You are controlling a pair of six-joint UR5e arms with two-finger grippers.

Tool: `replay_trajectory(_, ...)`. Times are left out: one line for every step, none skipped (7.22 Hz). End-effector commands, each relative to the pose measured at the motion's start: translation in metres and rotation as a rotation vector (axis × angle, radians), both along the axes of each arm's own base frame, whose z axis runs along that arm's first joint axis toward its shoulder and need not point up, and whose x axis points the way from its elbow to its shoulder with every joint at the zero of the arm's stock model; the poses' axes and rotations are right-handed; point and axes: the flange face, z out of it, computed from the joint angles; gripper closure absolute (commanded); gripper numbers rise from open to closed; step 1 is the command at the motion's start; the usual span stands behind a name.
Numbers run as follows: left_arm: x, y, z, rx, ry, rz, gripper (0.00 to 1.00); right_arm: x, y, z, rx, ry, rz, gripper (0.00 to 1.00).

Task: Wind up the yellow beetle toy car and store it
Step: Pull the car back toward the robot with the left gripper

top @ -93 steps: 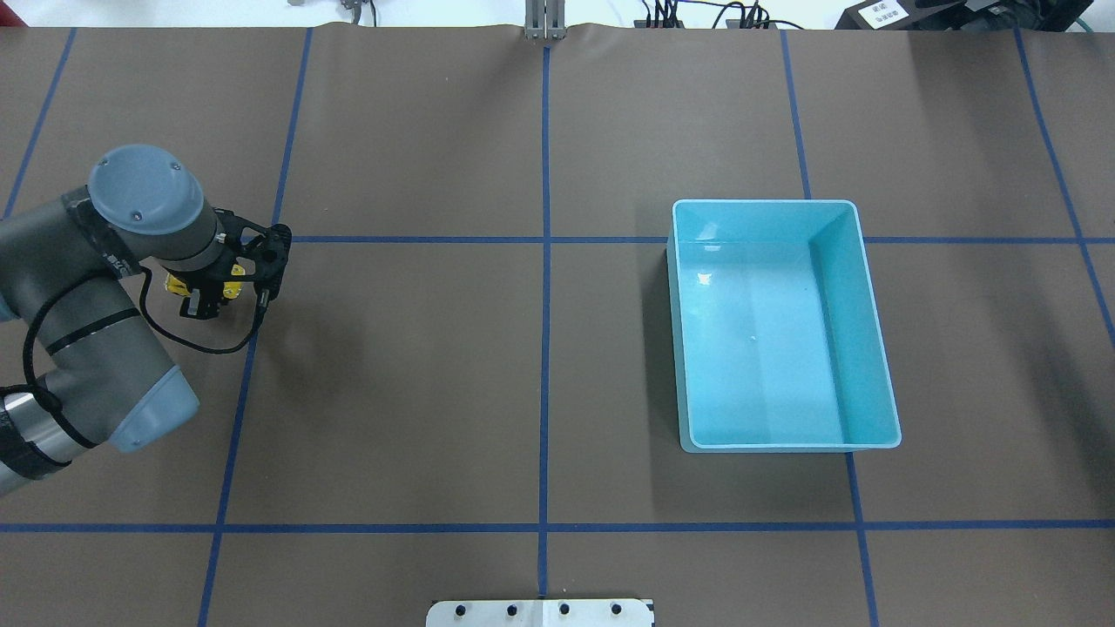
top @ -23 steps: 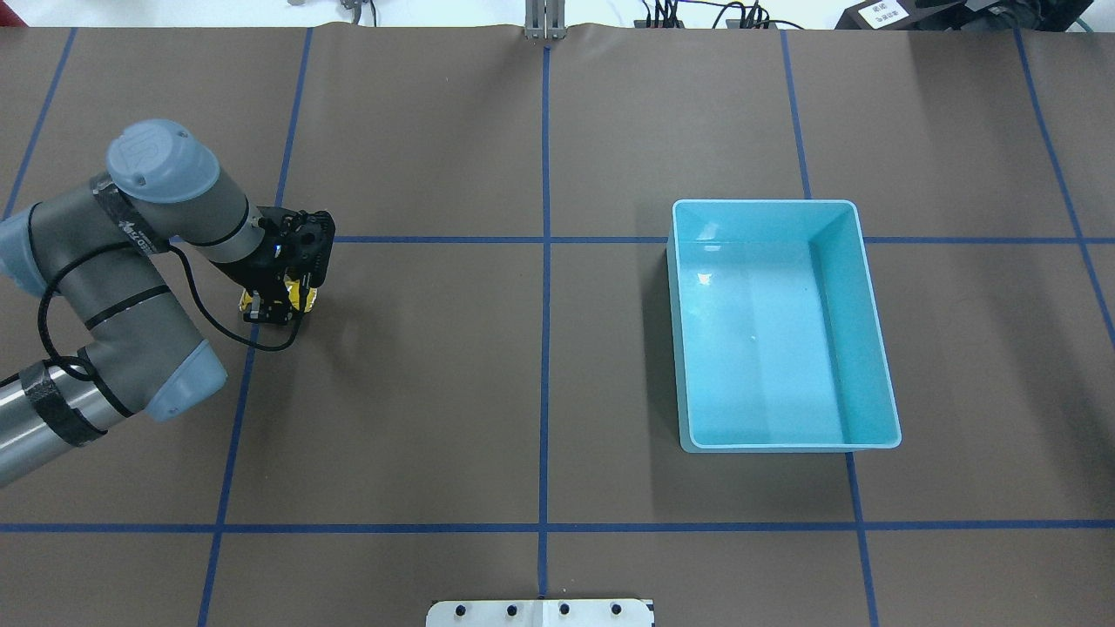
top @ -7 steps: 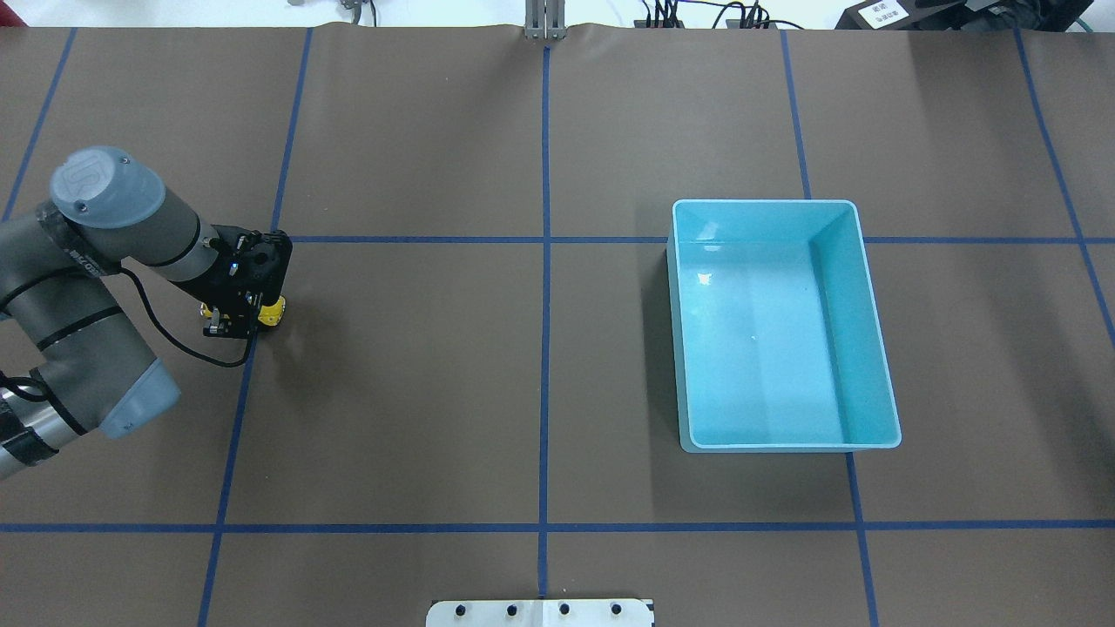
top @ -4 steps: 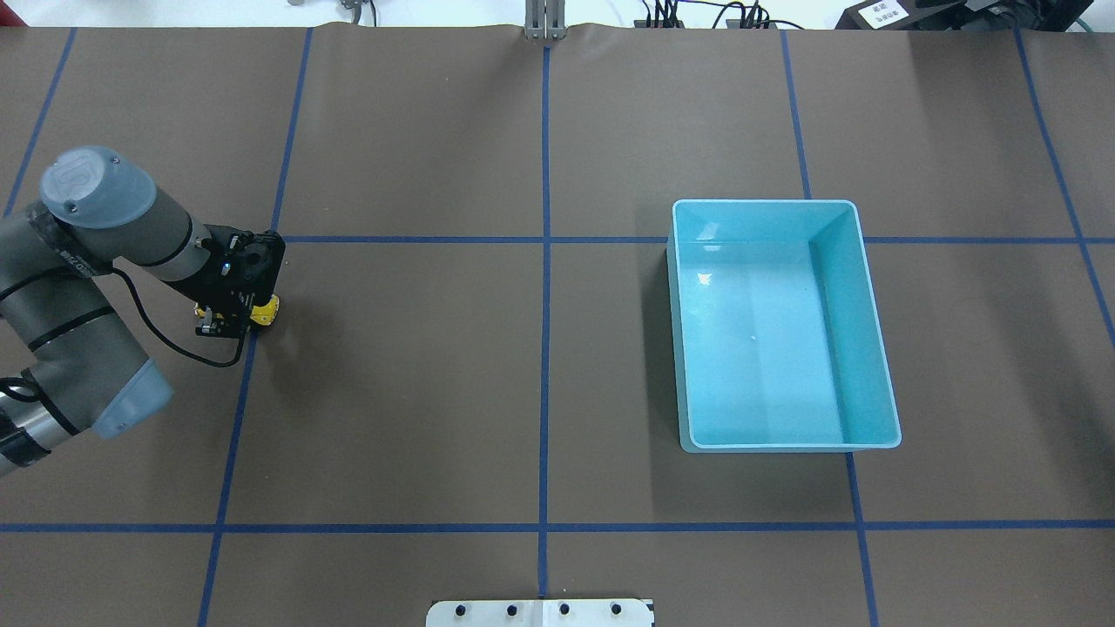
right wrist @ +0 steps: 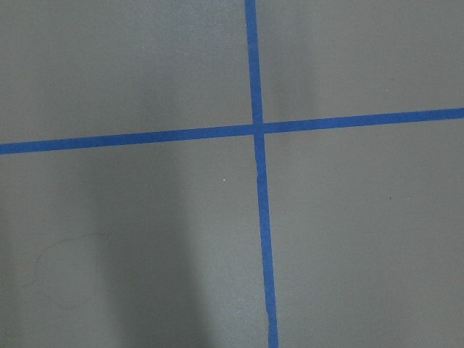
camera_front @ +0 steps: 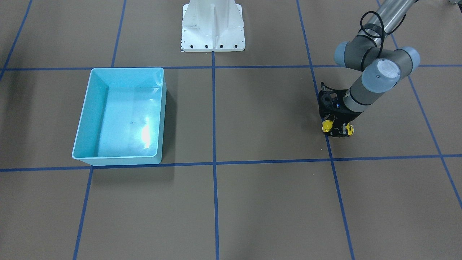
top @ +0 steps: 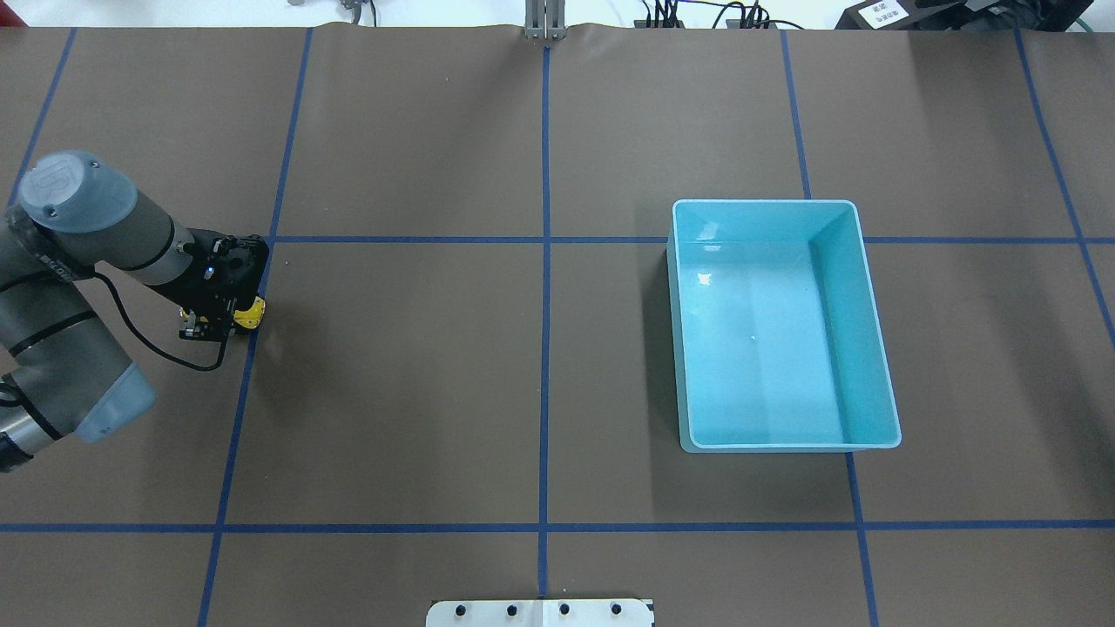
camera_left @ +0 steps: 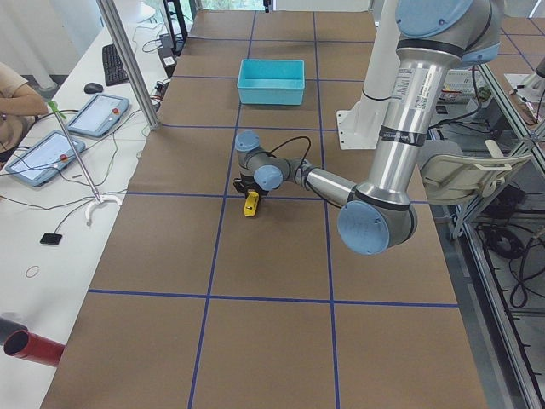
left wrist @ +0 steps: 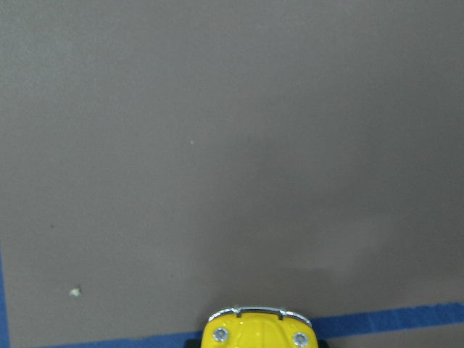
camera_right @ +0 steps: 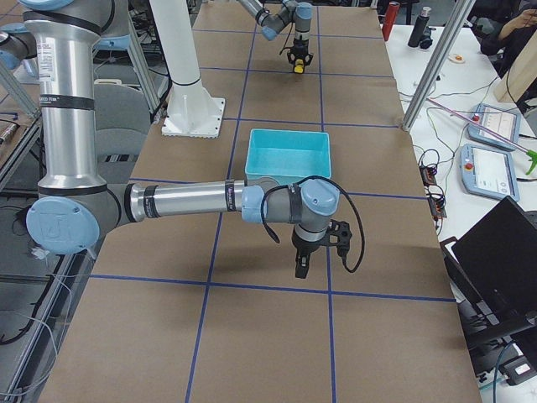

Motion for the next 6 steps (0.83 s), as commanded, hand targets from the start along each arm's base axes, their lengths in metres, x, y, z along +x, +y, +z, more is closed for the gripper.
replay_trajectory(-0.006, -0.001, 0.003, -0.001, 0.008, 0.001, 1.0, 0.0, 0.0, -0.001, 0.001, 0.0, 0.0, 0.0)
replay_trajectory(-0.011, 0.001, 0.009, -0.002, 0.009, 0.009, 1.0, 0.0, 0.0, -0.001, 0.001, 0.0, 0.0, 0.0)
replay_trajectory(-0.013, 0.0, 0.01, 0.001, 0.009, 0.013, 1.0, 0.0, 0.0, -0.001, 0.001, 0.0, 0.0, 0.0)
replay_trajectory(-0.016, 0.001, 0.013, 0.007, 0.009, 0.019, 1.0, 0.0, 0.0, -0.001, 0.001, 0.0, 0.0, 0.0)
replay_trajectory(-0.018, 0.002, 0.017, 0.01, 0.005, 0.026, 1.0, 0.0, 0.0, -0.001, 0.001, 0.0, 0.0, 0.0)
replay_trajectory(-0.019, 0.002, 0.018, 0.008, 0.005, 0.025, 1.0, 0.0, 0.0, -0.001, 0.001, 0.0, 0.0, 0.0)
